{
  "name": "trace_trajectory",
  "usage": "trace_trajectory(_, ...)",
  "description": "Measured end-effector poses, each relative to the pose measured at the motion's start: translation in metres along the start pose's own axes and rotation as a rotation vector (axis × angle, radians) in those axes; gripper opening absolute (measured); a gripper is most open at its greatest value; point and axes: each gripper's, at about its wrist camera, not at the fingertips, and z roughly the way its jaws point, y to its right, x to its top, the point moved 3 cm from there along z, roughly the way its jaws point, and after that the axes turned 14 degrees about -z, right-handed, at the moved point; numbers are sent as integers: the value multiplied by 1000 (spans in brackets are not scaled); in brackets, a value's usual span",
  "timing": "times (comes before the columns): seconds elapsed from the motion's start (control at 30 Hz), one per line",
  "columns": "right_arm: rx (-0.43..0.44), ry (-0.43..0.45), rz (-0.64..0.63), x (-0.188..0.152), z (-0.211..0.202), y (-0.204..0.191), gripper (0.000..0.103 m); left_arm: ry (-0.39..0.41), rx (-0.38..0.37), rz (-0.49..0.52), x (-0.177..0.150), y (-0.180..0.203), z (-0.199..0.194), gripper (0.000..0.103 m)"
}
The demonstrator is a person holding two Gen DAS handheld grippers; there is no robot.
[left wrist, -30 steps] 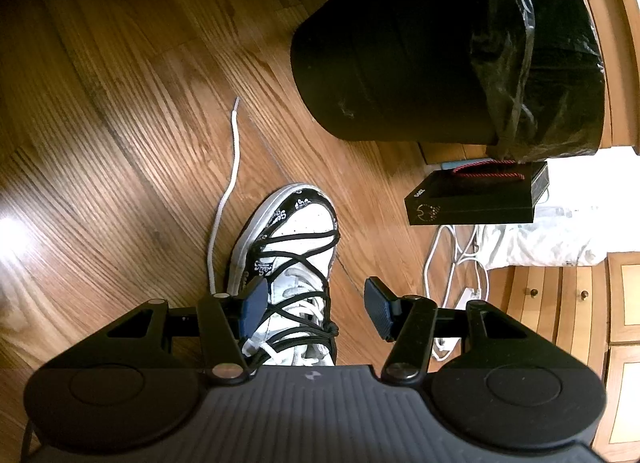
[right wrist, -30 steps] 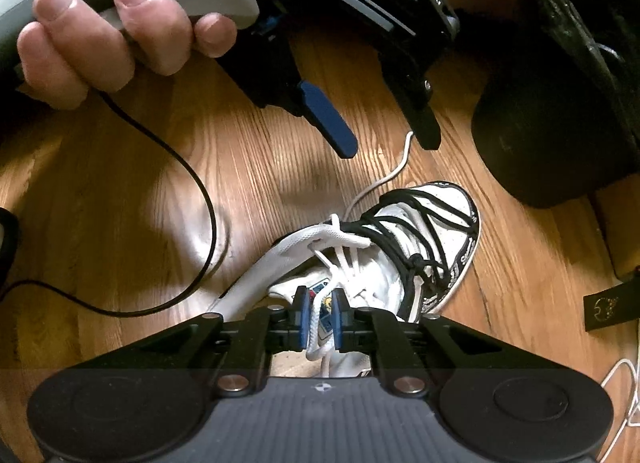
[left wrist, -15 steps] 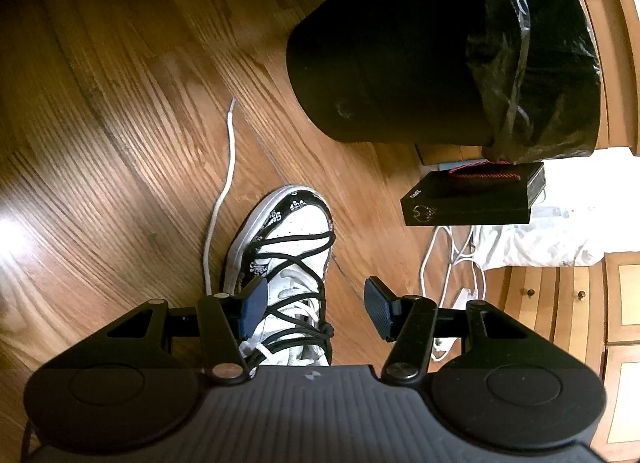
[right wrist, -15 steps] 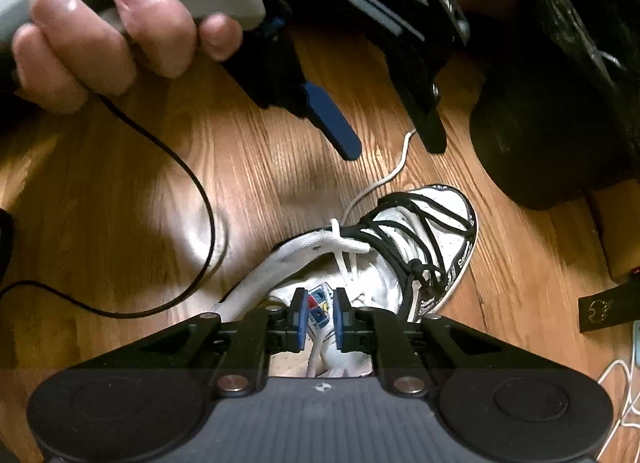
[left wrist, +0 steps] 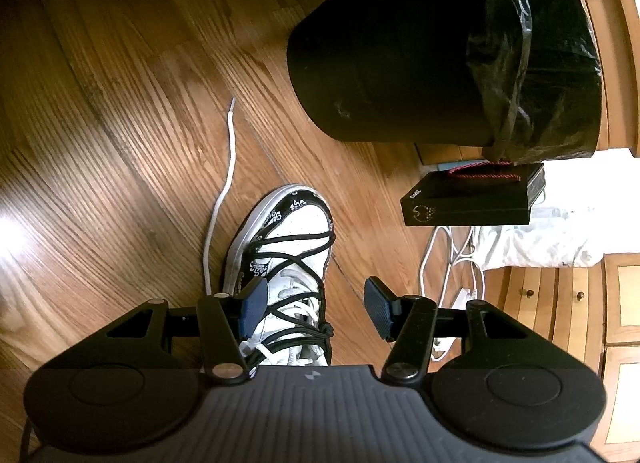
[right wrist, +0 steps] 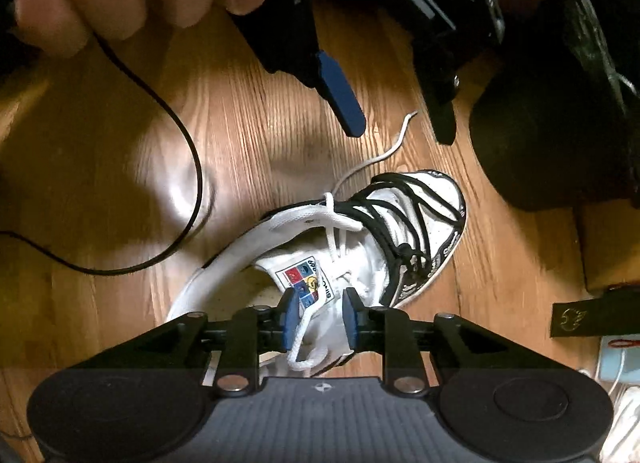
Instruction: Lace up shoes with both hands
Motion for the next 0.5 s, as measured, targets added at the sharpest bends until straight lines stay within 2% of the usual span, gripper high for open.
trace_trajectory(0.2,16,-19,5,1,6,1,25,3,-3,1,0,1,-1,59)
trace_trajectory(0.3,47,-3,24,0,3,3,15,1,-4,3,-1,1,-1,59)
trace_trajectory(0.5,58,-9,16,1,5,-2,10,0,-6,4,-1,1,-1,59)
